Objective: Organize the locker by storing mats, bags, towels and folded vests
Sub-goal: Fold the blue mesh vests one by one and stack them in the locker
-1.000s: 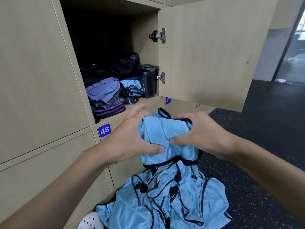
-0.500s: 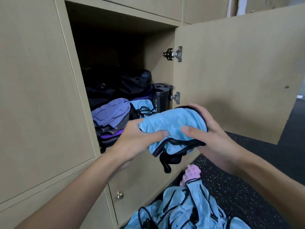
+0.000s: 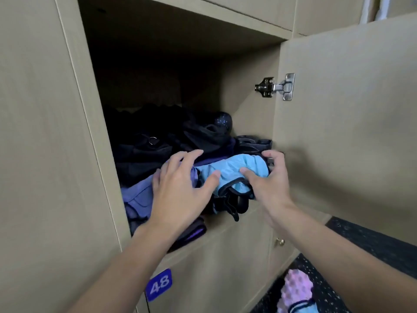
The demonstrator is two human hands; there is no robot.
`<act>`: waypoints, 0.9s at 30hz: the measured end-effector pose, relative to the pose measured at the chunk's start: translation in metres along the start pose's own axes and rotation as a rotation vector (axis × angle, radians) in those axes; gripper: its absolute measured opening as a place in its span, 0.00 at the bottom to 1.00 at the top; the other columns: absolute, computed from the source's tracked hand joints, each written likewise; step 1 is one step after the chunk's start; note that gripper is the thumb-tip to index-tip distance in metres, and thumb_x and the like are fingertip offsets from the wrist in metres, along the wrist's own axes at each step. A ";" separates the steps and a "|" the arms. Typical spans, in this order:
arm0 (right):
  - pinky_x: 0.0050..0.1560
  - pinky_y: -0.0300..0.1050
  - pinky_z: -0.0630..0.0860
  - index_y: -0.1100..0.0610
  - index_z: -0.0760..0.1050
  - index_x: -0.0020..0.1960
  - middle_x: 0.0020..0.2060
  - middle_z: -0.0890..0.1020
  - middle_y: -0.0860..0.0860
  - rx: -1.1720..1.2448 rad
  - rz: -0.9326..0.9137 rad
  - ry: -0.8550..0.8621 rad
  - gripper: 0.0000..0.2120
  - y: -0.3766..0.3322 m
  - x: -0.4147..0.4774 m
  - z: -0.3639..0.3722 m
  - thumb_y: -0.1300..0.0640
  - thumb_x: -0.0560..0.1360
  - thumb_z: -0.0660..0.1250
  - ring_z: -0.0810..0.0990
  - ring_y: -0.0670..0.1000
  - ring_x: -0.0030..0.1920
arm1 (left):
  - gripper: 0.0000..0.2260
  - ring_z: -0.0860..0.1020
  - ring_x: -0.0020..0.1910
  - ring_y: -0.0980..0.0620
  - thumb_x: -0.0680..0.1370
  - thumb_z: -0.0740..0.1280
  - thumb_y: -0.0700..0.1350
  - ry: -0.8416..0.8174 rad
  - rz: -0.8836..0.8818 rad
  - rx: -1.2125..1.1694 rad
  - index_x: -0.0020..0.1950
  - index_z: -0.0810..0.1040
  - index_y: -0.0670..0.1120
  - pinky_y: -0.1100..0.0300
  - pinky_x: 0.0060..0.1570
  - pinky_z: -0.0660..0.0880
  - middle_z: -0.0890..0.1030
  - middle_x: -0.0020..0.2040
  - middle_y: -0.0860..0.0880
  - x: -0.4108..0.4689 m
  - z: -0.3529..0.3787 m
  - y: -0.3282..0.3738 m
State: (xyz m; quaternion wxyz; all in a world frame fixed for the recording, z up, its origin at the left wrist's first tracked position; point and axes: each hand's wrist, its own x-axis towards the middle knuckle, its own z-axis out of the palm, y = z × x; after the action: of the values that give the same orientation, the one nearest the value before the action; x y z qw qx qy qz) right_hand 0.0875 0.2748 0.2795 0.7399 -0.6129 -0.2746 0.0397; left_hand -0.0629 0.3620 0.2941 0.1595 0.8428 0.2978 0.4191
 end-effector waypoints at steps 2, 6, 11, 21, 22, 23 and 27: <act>0.55 0.55 0.79 0.43 0.67 0.57 0.51 0.78 0.50 -0.008 -0.028 0.028 0.24 0.008 0.020 0.016 0.60 0.71 0.75 0.81 0.53 0.51 | 0.31 0.63 0.74 0.53 0.71 0.55 0.69 0.025 0.017 0.082 0.72 0.68 0.61 0.41 0.73 0.59 0.68 0.73 0.57 0.018 0.008 -0.006; 0.51 0.47 0.77 0.42 0.67 0.57 0.48 0.75 0.47 0.055 -0.024 0.015 0.22 0.018 0.050 0.045 0.60 0.73 0.73 0.79 0.53 0.51 | 0.30 0.62 0.75 0.55 0.74 0.54 0.68 -0.035 0.038 0.139 0.75 0.62 0.62 0.40 0.73 0.58 0.65 0.75 0.59 0.033 0.026 -0.015; 0.45 0.28 0.70 0.48 0.71 0.57 0.52 0.74 0.53 -0.157 -0.215 -0.080 0.13 0.038 0.064 0.066 0.59 0.76 0.69 0.75 0.44 0.47 | 0.26 0.57 0.74 0.57 0.79 0.51 0.66 -0.105 0.052 0.401 0.76 0.61 0.62 0.43 0.73 0.53 0.59 0.77 0.61 0.047 0.046 -0.032; 0.60 0.54 0.68 0.59 0.74 0.66 0.64 0.73 0.56 -1.009 -0.684 -0.019 0.28 0.062 0.047 0.063 0.41 0.79 0.52 0.71 0.58 0.62 | 0.26 0.74 0.64 0.49 0.76 0.53 0.63 -0.013 0.129 0.608 0.69 0.76 0.55 0.39 0.57 0.67 0.77 0.66 0.54 0.046 0.063 -0.057; 0.61 0.54 0.67 0.57 0.74 0.67 0.64 0.74 0.55 -1.011 -0.724 -0.057 0.27 0.063 0.046 0.063 0.41 0.79 0.52 0.70 0.57 0.63 | 0.26 0.74 0.64 0.49 0.76 0.54 0.62 -0.005 0.136 0.617 0.69 0.76 0.55 0.39 0.58 0.67 0.78 0.66 0.55 0.046 0.064 -0.058; 0.61 0.55 0.68 0.54 0.73 0.68 0.64 0.75 0.54 -0.998 -0.741 -0.111 0.26 0.063 0.047 0.063 0.41 0.78 0.53 0.71 0.57 0.64 | 0.26 0.75 0.64 0.50 0.76 0.54 0.62 -0.002 0.139 0.618 0.69 0.76 0.54 0.39 0.58 0.67 0.78 0.65 0.55 0.046 0.064 -0.058; 0.54 0.55 0.77 0.48 0.71 0.71 0.67 0.72 0.52 -0.935 -0.658 -0.294 0.23 0.063 0.055 0.064 0.42 0.79 0.55 0.73 0.56 0.62 | 0.27 0.73 0.67 0.51 0.73 0.59 0.62 -0.023 0.156 0.634 0.69 0.74 0.52 0.40 0.59 0.68 0.77 0.67 0.54 0.042 0.063 -0.062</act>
State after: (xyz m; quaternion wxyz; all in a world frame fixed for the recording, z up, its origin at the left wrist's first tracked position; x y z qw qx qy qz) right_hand 0.1225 0.3692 0.2475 0.3185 -0.7446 -0.5384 -0.2328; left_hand -0.0155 0.4353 0.2496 -0.1399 0.8754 0.3463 0.3068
